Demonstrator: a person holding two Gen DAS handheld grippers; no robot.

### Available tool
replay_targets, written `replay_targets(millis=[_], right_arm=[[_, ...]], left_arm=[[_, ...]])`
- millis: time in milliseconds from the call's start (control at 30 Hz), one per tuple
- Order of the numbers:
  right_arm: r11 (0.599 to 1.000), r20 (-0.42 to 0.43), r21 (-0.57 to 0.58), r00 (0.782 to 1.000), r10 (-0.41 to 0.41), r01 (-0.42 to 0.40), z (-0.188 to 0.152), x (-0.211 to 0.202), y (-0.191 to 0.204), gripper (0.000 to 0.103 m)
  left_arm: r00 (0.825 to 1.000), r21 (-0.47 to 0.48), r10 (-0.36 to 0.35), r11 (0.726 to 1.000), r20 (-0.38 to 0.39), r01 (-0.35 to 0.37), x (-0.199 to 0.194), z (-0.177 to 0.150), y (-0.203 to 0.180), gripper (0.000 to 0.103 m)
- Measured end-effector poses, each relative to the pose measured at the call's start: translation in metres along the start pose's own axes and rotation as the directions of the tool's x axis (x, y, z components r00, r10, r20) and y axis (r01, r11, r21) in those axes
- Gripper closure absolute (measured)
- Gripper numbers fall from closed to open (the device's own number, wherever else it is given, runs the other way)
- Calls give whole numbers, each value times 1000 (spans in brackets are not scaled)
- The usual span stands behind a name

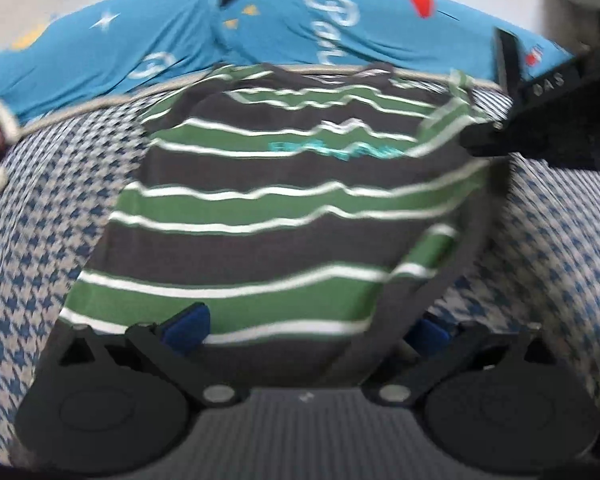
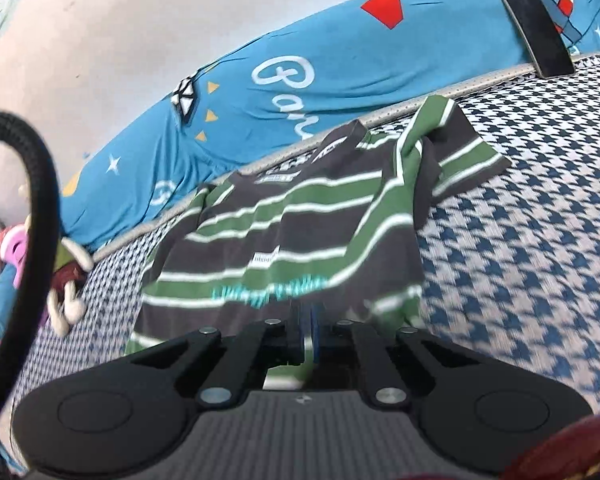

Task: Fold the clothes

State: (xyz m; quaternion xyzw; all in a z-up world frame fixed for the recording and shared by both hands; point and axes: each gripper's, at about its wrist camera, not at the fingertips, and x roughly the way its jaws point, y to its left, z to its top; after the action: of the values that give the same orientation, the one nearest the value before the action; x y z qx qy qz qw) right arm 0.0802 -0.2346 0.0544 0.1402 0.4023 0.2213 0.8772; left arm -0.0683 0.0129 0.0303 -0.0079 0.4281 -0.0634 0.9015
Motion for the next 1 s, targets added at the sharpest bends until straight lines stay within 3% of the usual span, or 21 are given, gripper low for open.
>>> replay_targets(millis=[200,433,533,633,767,1000], right_arm=[[1000,5,-30,1000,-2,2,10,2,-1,94],[993,-8,-117,1000,-23,22,2,-20,-11,75],[989,-30,-135,998,-57,52,-8,-25,-21,72],[989,-76,-142,995,-58,47,-15,-25,-30,71],[987,-119,-160,992,-52,33,-27,-28,-35,59],[984,-184,-178,982,-36,2,-43,-18,-29,48]], left_arm=[[1000,-113,10,994,10,-9,6,7,20,0],[999,-211,-26,977,19,29,6,16,31,0],[999,-250,-35,967,18,39,8,20,36,0],[999,-266,-33,963,19,37,9,22,38,0],[999,-276,-29,961,18,33,11,25,38,0],[1000,-281,-30,959,10,31,11,27,39,0]])
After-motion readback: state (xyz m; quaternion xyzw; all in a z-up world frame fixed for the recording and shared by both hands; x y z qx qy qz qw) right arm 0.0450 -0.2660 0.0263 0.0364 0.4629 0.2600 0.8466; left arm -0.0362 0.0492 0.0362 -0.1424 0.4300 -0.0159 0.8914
